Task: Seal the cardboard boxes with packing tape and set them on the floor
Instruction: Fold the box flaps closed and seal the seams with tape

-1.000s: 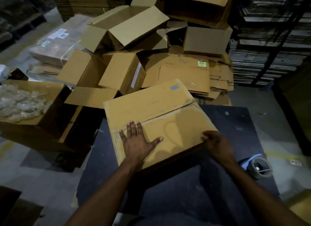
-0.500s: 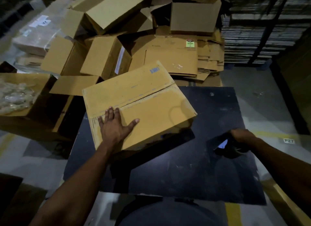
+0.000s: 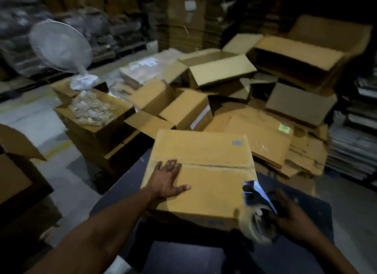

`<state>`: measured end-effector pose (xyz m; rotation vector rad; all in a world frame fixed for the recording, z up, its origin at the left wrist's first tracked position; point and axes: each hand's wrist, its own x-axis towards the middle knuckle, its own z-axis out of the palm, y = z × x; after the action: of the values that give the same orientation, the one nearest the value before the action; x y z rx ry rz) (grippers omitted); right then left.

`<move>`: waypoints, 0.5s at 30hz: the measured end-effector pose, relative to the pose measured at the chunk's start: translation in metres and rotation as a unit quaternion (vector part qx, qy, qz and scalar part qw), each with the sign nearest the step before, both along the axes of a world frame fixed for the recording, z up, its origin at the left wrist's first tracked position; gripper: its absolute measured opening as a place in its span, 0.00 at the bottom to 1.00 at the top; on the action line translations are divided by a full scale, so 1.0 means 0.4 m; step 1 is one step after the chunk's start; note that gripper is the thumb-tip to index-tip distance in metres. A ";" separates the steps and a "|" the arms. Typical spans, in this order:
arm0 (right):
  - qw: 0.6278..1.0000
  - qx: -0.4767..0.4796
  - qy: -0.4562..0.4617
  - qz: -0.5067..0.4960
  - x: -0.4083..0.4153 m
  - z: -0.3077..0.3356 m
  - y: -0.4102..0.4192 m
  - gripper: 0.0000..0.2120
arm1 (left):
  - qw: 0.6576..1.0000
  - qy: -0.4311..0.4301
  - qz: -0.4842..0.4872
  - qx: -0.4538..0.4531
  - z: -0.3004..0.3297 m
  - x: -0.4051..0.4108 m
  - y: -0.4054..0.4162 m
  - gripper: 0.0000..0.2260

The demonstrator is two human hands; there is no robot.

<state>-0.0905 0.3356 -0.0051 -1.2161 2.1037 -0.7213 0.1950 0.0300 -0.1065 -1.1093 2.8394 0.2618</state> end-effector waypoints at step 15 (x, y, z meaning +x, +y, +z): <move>0.986 -0.060 0.089 0.130 0.304 -0.023 -0.659 0.32 | 0.991 0.085 0.101 0.030 -0.055 0.191 -0.011 0.47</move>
<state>0.0312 0.0721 -0.0144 -1.6396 2.0106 -0.6484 0.2713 0.0256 -0.1287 -1.4280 2.8385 0.4745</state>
